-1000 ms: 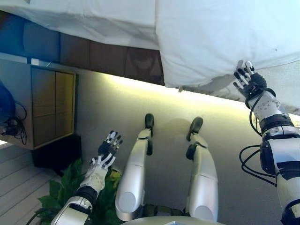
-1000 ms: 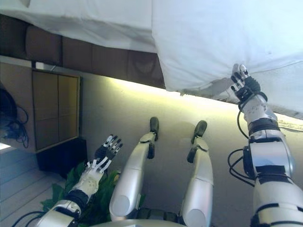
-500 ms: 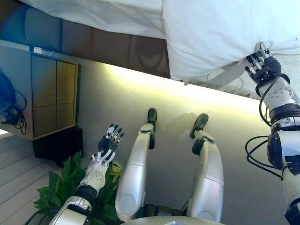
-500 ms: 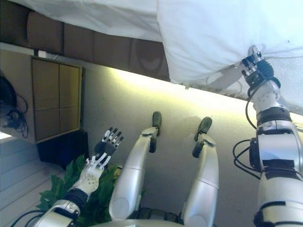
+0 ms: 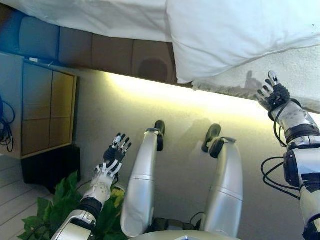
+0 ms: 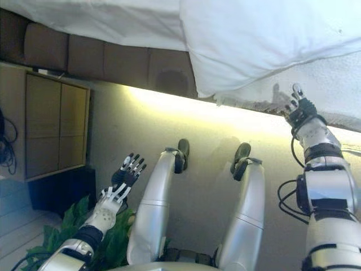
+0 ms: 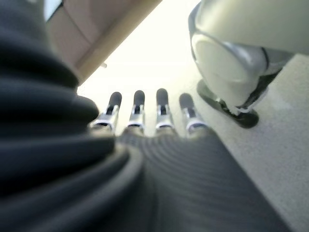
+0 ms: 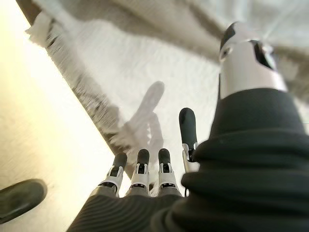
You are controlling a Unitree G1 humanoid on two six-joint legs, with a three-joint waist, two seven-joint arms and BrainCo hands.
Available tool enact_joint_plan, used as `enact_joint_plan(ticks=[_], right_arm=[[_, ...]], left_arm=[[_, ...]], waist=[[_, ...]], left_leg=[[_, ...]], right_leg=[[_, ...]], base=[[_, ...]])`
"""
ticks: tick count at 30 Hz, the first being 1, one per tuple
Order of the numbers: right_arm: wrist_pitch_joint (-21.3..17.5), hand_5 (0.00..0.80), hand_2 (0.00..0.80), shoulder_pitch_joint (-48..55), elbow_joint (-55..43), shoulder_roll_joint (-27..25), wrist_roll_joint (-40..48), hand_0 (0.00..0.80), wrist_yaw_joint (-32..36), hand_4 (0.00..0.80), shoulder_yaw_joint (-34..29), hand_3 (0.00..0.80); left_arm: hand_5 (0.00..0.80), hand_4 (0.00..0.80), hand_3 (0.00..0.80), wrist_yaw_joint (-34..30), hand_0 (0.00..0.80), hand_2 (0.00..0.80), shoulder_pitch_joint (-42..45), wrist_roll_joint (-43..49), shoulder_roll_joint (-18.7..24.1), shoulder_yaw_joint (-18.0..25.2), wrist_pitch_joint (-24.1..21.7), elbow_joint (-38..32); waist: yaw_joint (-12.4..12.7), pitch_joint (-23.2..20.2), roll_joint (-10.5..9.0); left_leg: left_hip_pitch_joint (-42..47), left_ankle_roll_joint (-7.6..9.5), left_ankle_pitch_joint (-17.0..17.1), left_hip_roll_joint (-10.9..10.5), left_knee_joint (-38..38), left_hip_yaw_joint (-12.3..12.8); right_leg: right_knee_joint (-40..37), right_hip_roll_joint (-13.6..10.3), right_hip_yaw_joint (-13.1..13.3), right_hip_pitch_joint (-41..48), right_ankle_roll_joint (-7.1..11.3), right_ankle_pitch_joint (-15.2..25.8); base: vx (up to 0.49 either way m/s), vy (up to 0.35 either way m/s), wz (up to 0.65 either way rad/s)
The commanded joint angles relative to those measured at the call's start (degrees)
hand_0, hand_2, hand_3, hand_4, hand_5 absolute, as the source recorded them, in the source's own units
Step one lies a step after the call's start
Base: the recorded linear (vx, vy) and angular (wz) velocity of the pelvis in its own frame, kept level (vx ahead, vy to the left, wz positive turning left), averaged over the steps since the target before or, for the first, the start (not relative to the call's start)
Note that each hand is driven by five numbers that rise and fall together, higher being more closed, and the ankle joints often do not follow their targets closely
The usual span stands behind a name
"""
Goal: Make the bed neatly
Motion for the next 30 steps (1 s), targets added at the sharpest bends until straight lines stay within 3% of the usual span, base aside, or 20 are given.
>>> enact_joint_plan(ticks=[1, 7, 13, 21, 30], right_arm=[[-0.3, 0.000, 0.000, 1.6, -1.1, -2.3, 3.1, 0.000, 2.3, 0.000, -2.2, 0.000], [-3.6, 0.000, 0.000, 2.1, -3.9, -3.4, 3.4, 0.000, 7.2, 0.000, -2.9, 0.000], [-4.9, 0.000, 0.000, -1.3, -5.9, -6.2, 3.1, 0.000, 6.6, 0.000, -2.3, 0.000], [-2.5, 0.000, 0.000, -8.4, -4.4, -10.4, 4.4, 0.000, 6.2, 0.000, 0.4, 0.000], [-0.4, 0.000, 0.000, -15.4, -3.1, -13.9, 5.5, 0.000, 4.9, 0.000, 4.9, 0.000]], left_arm=[[0.000, 0.000, 0.000, -0.6, 0.000, 0.000, 2.9, -0.2, 0.5, 2.0, -0.7, 1.5], [0.000, 0.000, 0.000, -1.3, 0.000, 0.000, 5.2, 0.7, 1.0, 3.3, -0.3, 2.5], [0.000, 0.000, 0.000, -2.6, 0.000, 0.000, 8.0, 0.8, 2.1, 5.0, -0.1, 2.3], [0.000, 0.000, 0.000, -3.0, 0.000, 0.000, 10.4, 0.2, 3.6, 7.4, 0.5, 1.1], [0.000, 0.000, 0.000, -4.5, 0.000, 0.000, 14.4, -1.1, 5.5, 9.3, 0.0, -2.6]], waist=[[-0.7, 0.1, 1.82], [-0.5, 0.1, 1.49], [0.3, 0.1, 1.50], [1.8, 0.1, 1.57], [4.1, 0.1, 2.81]], left_leg=[[2.0, 4.31, -3.6, -0.5, 2.2, -1.2], [1.7, 4.08, -3.4, 0.1, 3.6, -1.5], [1.4, 3.65, -2.3, 0.2, 3.7, -1.6], [0.7, 3.04, -0.5, 0.2, 2.9, -2.1], [-1.0, 1.77, 4.8, -0.4, -4.0, -2.4]], right_leg=[[6.1, 1.3, -1.1, 4.0, -3.23, -5.9], [7.6, 1.1, -1.4, 3.9, -3.30, -6.0], [8.3, 1.2, -1.8, 3.8, -3.61, -6.0], [8.4, 1.0, -2.8, 3.6, -3.91, -5.5], [5.8, 0.8, -3.2, 1.6, -3.47, -3.2]], base=[[0.000, 0.000, 0.00], [0.039, -0.022, 0.00], [0.034, -0.017, 0.01], [0.053, -0.028, 0.03], [0.033, -0.032, 0.11]])
